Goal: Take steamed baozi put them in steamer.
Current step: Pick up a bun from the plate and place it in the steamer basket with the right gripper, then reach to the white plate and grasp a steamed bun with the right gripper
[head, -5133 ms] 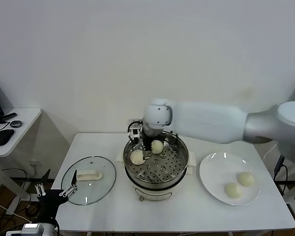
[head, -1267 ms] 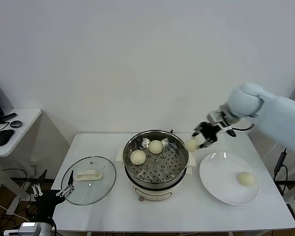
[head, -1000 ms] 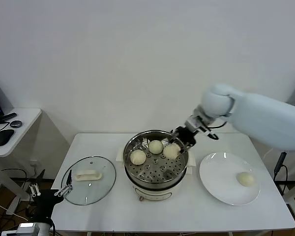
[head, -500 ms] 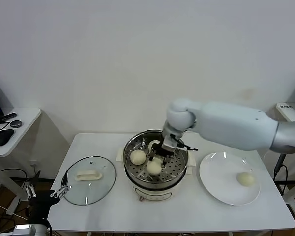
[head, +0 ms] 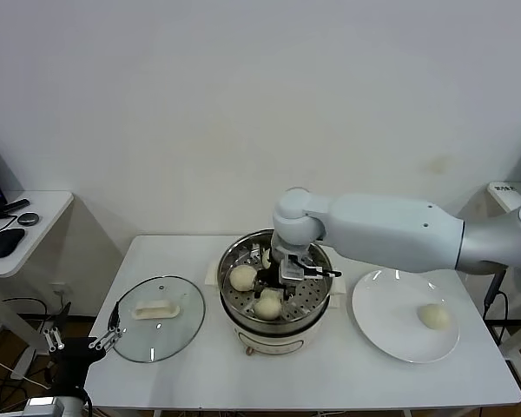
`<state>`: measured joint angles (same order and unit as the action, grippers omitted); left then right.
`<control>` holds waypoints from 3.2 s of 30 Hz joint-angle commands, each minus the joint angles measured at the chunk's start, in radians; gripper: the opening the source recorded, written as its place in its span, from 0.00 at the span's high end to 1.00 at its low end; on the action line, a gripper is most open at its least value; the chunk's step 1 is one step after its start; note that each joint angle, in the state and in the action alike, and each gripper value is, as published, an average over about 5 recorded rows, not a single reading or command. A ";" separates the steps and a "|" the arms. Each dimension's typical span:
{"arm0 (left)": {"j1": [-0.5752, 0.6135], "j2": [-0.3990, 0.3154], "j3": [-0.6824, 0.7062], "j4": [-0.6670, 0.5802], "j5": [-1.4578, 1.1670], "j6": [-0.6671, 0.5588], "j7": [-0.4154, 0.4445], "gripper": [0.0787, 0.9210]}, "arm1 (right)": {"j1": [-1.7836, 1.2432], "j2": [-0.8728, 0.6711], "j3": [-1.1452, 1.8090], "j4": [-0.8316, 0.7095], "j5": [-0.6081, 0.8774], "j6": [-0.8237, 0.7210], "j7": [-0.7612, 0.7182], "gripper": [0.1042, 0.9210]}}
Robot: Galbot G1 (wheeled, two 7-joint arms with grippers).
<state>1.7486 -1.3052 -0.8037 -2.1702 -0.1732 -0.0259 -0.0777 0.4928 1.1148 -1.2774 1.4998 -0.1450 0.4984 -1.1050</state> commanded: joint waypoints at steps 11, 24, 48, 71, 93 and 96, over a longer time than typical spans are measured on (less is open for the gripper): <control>-0.010 0.021 0.006 -0.004 -0.001 -0.002 0.002 0.12 | 0.102 -0.317 0.127 0.034 0.182 -0.431 0.005 0.12; -0.018 0.070 0.025 0.026 -0.003 -0.008 0.005 0.12 | -0.044 -0.721 0.213 0.036 0.203 -0.730 -0.120 0.12; -0.028 0.068 0.042 0.072 -0.001 -0.006 0.010 0.12 | -0.765 -0.642 0.831 -0.289 -0.155 -0.551 -0.097 0.12; -0.023 0.054 0.039 0.061 0.004 -0.005 0.009 0.12 | -0.818 -0.508 0.887 -0.417 -0.216 -0.568 -0.034 0.12; -0.021 0.052 0.043 0.052 0.007 -0.007 0.009 0.12 | -0.680 -0.586 0.783 -0.298 -0.115 -0.636 -0.051 0.48; -0.025 0.055 0.048 0.049 0.006 -0.006 0.010 0.12 | -0.535 -0.631 0.655 -0.239 -0.036 -0.662 -0.055 0.53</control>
<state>1.7267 -1.2540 -0.7598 -2.1186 -0.1665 -0.0327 -0.0688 -0.2500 0.5646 -0.4462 1.1456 -0.3092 -0.1160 -1.1517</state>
